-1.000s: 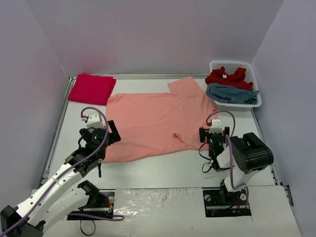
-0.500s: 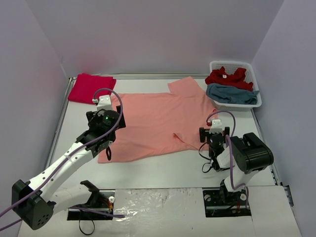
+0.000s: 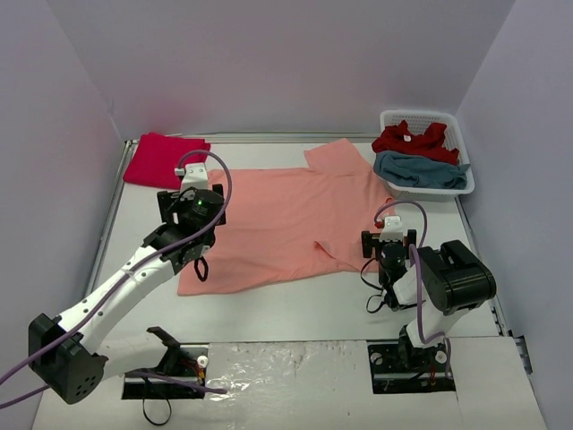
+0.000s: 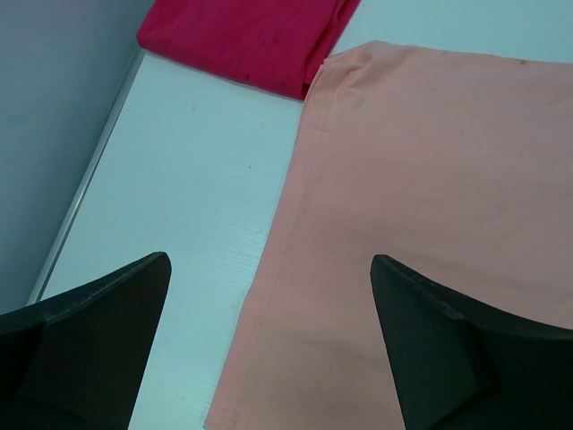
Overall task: Fold and stack the t-shirts
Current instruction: Grap the side of the flattened tshirt closest away from the robot with both arms
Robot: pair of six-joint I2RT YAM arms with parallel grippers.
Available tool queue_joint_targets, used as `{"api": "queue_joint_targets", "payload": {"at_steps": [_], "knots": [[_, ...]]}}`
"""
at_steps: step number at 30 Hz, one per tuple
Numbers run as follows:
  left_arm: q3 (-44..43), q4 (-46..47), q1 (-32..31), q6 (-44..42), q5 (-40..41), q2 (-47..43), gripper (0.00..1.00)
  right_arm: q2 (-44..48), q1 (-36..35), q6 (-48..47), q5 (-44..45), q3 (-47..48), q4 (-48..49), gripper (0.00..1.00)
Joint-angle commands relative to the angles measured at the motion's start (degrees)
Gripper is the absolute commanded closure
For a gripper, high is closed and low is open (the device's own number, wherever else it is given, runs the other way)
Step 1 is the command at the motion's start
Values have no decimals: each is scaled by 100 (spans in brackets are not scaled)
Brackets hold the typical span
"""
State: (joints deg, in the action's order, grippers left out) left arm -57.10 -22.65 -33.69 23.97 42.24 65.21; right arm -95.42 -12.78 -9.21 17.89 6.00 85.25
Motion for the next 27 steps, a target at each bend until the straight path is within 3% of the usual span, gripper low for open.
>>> {"api": "queue_joint_targets", "payload": {"at_steps": [1,7,9,11,15,21,23,27], "knots": [[58,155,-15,-278,258,-324,6,-179,29,-98,-75,-108,2953,0],[463,893,47,-865,365,-606,6,-179,38,-89,-75,-108,2953,0],[236,1158,73,-1357,215,-55,6,-170,38,-89,-84,-108,2953,0],[-317,722,160,-1403,486,623,6,-170,38,-89,-84,-116,2953,0],[-592,859,740,-1720,-320,1081,6,-179,38,-89,-84,-108,2953,0],[-74,1482,1058,-1561,-567,783,6,-170,47,-89,-84,-108,2944,0],[-12,1650,1058,-2495,-1344,581,6,-179,47,-89,-84,-108,2936,0],[163,1912,1128,-2958,-972,-67,6,-170,47,-81,-84,-108,2936,0]]}}
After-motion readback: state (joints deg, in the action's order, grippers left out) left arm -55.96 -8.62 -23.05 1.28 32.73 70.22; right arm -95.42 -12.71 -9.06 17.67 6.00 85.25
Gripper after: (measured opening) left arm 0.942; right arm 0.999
